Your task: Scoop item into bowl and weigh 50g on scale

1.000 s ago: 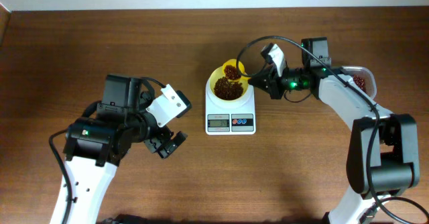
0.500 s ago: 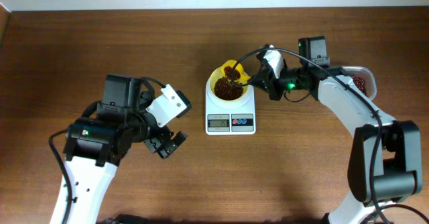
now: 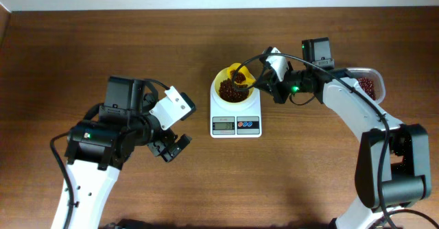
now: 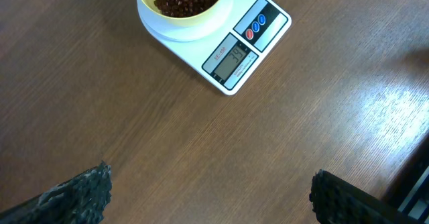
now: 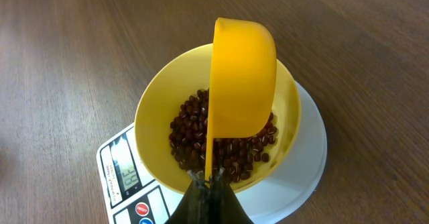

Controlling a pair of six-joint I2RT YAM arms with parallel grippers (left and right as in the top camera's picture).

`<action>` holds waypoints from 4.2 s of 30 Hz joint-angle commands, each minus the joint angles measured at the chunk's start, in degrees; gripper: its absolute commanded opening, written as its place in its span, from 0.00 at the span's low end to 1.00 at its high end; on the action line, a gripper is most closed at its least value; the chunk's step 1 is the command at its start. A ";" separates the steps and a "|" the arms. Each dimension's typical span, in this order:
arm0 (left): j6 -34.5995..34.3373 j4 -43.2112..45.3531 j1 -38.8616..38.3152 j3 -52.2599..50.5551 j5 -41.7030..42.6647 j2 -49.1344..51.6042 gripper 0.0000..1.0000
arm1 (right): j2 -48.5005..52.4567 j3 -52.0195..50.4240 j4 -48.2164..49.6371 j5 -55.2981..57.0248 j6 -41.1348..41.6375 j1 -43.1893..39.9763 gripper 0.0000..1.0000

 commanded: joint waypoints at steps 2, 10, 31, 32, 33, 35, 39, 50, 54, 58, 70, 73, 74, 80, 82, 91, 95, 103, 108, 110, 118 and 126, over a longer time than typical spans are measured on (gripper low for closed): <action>1.07 -0.09 0.46 1.01 0.00 0.15 0.99 | -2.14 1.05 -0.02 0.02 0.07 0.57 0.04; 1.05 -0.09 0.46 1.01 0.00 0.15 0.98 | -2.23 2.05 -0.61 1.40 2.56 0.57 0.04; 1.07 -0.09 0.46 1.01 0.00 0.15 0.99 | -2.23 2.05 -1.51 2.01 2.56 0.52 0.04; 1.07 -0.09 0.46 1.01 0.00 0.15 0.99 | -2.16 2.03 -1.60 2.82 2.54 0.52 0.04; 1.07 -0.09 0.46 1.01 0.00 0.15 0.99 | -1.70 1.92 -1.44 3.52 2.34 0.76 0.04; 1.07 -0.09 0.46 1.01 0.00 0.15 0.99 | -1.62 1.92 -1.44 3.80 2.36 0.92 0.04; 1.07 -0.09 0.46 1.01 0.00 0.15 0.99 | -2.08 2.19 -1.51 2.99 2.43 1.05 0.04; 1.07 -0.09 0.46 1.01 0.00 0.15 0.99 | -3.08 2.80 -2.86 2.36 2.62 1.38 0.04; 1.07 -0.09 0.46 1.01 0.00 0.15 0.99 | -3.30 2.78 -3.80 4.94 2.36 1.97 0.04; 1.07 -0.09 0.46 1.01 0.00 0.15 0.99 | -2.78 2.71 -4.31 6.62 2.45 2.49 0.04; 1.07 -0.07 0.46 1.01 0.00 0.15 0.99 | -2.23 3.67 -4.52 6.69 2.99 2.82 0.04; 1.07 -0.09 0.46 1.01 0.00 0.15 0.99 | -2.08 3.93 -4.55 8.28 3.32 3.15 0.04; 1.07 -0.09 0.46 1.01 0.00 0.15 0.99 | -2.36 4.02 -4.52 9.16 3.43 3.15 0.04; 1.07 -0.09 0.46 1.01 0.00 0.15 0.99 | -1.70 4.94 -5.20 10.64 3.87 3.58 0.04; 1.05 -0.09 0.46 1.01 0.00 0.15 0.99 | -1.79 5.16 -5.29 9.94 3.91 3.56 0.04; 1.07 -0.09 0.46 1.01 0.00 0.15 0.99 | -1.86 5.38 -6.05 10.62 4.07 3.93 0.04; 1.07 -0.09 0.46 1.01 0.00 0.15 0.99 | -1.03 4.66 -5.92 11.85 3.48 4.52 0.04; 1.07 -0.09 0.46 1.01 0.00 0.15 0.99 | -1.84 5.18 -6.64 12.07 4.02 4.63 0.04; 1.07 -0.09 0.46 1.01 0.00 0.15 0.99 | -1.95 5.73 -8.11 12.76 4.11 4.90 0.04; 1.07 -0.09 0.46 1.01 0.00 0.15 0.99 | -1.70 5.92 -9.29 13.07 4.35 5.44 0.04; 1.07 -0.09 0.46 1.01 0.00 0.15 0.99 | -2.47 6.45 -10.69 12.90 3.89 5.44 0.04; 1.07 -0.09 0.46 1.01 0.00 0.15 0.99 | -5.01 6.12 -11.15 11.65 1.11 5.07 0.04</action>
